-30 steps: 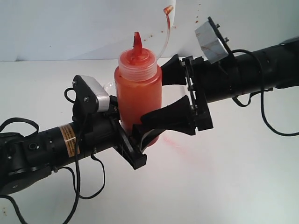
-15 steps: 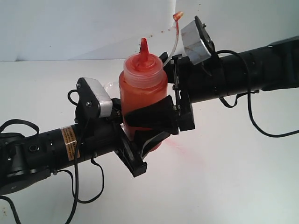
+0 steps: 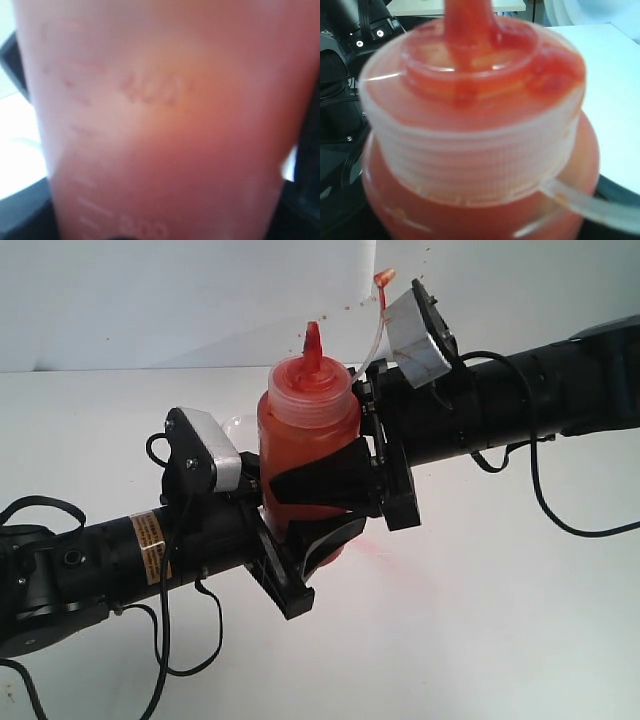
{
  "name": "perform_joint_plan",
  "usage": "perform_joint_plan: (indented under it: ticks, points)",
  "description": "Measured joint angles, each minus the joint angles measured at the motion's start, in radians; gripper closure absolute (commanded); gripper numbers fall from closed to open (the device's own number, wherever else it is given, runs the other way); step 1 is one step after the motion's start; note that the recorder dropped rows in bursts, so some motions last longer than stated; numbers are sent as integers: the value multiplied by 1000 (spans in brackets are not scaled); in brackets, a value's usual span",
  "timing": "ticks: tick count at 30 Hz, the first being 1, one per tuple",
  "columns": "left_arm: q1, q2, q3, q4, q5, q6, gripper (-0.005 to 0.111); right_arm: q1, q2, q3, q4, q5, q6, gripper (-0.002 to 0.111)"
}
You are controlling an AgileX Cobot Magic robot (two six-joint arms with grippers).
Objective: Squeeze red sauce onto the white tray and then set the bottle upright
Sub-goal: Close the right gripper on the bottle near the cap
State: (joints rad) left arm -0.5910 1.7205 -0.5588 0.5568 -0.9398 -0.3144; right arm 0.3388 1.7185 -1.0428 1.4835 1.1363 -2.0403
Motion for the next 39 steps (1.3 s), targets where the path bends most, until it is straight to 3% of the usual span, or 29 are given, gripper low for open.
perform_joint_plan:
  ticks: [8,11,14,20,31,39]
  points:
    - [0,2,0,0,4,0,97,0,0,0,0,-2,-5,108]
    - [0,2,0,4,11,0,87,0,0,0,-4,-4,-6,108]
    - [0,2,0,4,20,0,67,0,0,0,-8,-6,-8,108]
    - [0,2,0,4,20,0,2,0,0,0,-12,-14,-8,108]
    - [0,-4,0,4,37,0,2,0,0,4,-16,-49,-8,108]
    - [0,-53,-2,4,263,-55,2,0,0,4,-16,-138,-8,108]
